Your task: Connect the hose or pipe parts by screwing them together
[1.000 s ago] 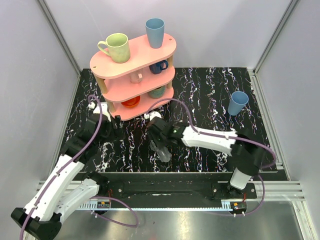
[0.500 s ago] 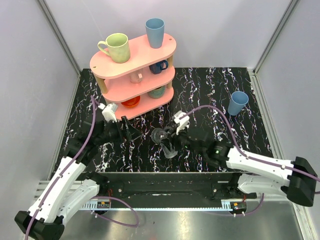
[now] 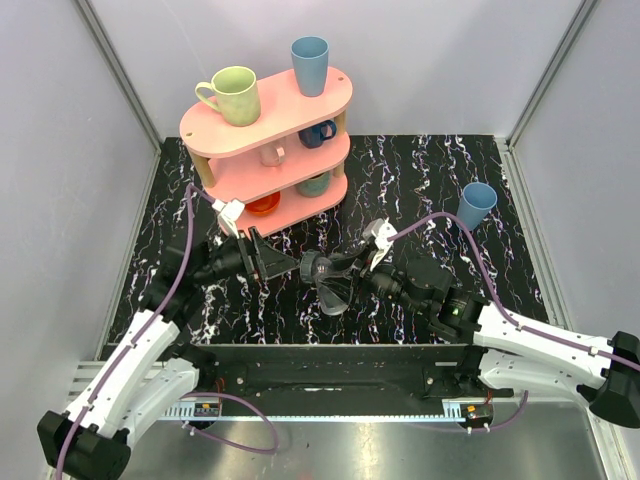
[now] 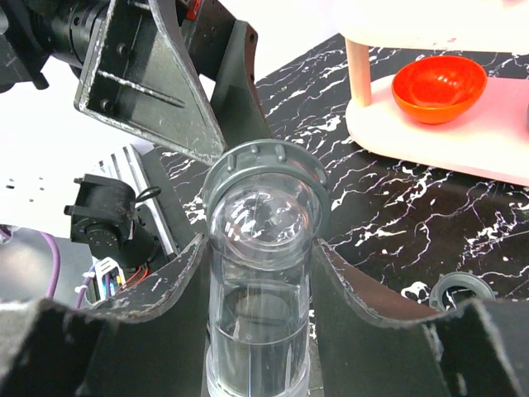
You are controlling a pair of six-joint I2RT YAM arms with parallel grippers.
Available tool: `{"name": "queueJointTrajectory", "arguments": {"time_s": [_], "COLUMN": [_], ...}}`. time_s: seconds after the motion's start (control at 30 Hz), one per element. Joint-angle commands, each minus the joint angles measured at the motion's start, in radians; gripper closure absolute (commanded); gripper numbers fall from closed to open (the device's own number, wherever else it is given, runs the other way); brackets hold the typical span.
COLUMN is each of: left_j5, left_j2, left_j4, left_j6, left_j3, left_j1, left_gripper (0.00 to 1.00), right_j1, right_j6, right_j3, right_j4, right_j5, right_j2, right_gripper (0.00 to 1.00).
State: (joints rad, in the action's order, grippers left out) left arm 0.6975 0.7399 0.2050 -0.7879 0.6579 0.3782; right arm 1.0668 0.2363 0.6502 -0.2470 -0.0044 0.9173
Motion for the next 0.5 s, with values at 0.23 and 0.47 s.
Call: {"name": "queueJointTrajectory", "arguments": {"time_s": [0.23, 0.47], "left_j5": [0.08, -0.002], "left_j2": [-0.017, -0.039], "left_j4": [-0.165, -0.13], "left_j6": [-0.042, -0.037], "left_j3": [-0.03, -0.018], "left_j1": [-0.005, -0.007], "left_gripper": [0.18, 0.15], "right_j1": [0.005, 0.007], "right_j6": [0.018, 0.024], "right_j3": [0.005, 0.008], "right_j4": [-0.097, -0.074], "right_j5": [-0.051, -0.032], "right_j2": [0.02, 0.025], "right_gripper": [0.79, 0.8]}}
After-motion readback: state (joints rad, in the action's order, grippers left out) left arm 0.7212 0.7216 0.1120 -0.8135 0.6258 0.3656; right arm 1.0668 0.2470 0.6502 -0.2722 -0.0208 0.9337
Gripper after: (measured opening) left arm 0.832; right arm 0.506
